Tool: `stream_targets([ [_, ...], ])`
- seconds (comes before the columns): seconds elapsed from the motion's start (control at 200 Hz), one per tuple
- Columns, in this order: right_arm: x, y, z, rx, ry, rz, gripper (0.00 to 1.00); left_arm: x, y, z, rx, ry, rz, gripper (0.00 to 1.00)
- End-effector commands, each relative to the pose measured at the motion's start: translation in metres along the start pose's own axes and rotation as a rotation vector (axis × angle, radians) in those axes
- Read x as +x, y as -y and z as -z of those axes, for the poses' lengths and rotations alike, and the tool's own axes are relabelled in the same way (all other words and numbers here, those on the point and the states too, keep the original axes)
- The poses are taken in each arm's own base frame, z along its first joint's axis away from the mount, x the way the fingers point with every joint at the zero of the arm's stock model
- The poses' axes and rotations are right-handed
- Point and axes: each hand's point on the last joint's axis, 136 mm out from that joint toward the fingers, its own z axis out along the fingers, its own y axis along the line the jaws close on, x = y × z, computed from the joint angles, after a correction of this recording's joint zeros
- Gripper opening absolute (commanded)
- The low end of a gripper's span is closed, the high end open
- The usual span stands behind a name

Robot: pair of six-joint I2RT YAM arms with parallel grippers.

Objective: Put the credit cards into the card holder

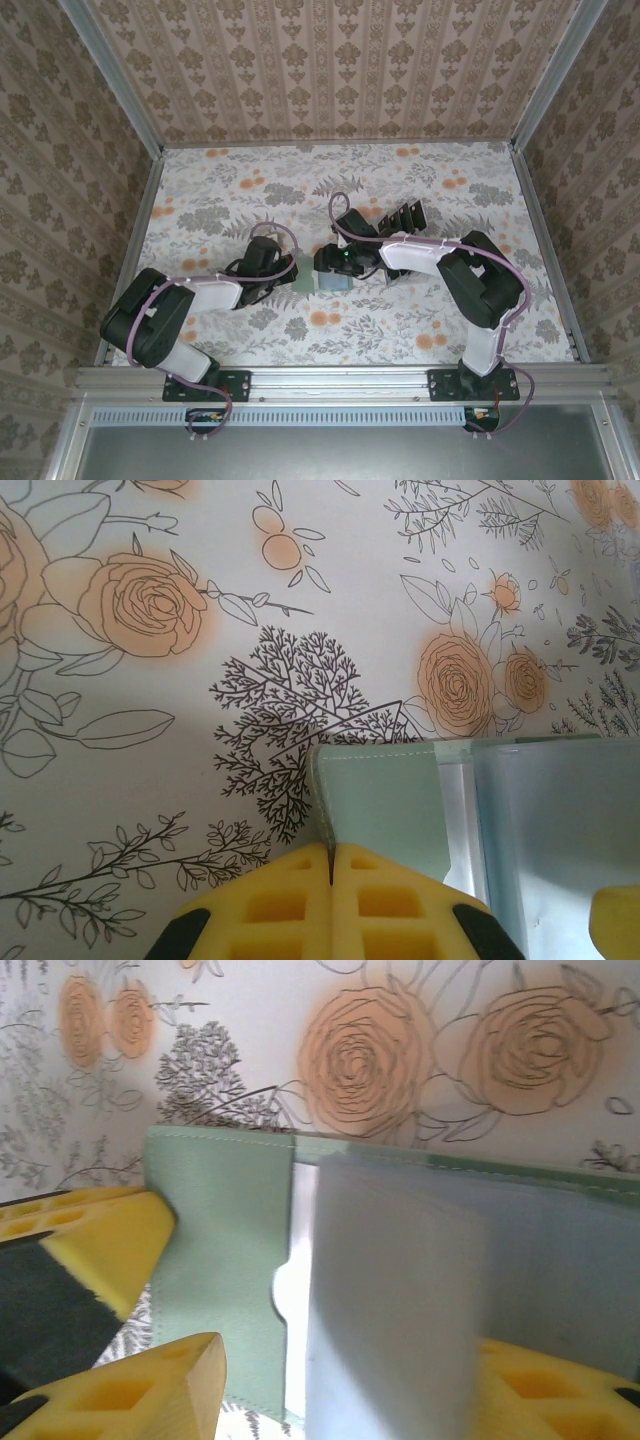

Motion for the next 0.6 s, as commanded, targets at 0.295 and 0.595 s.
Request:
stream_targets([
  [0.295, -0.007, -0.042, 0.008, -0.105, -0.008, 0.006, 0.57, -0.001, -0.009, 0.005, -0.016, 0.006, -0.003, 0.17],
  [0.595, -0.007, -0.057, 0.005, -0.1, -0.014, 0.027, 0.57, -0.028, -0.03, 0.034, -0.082, 0.105, 0.058, 0.69],
])
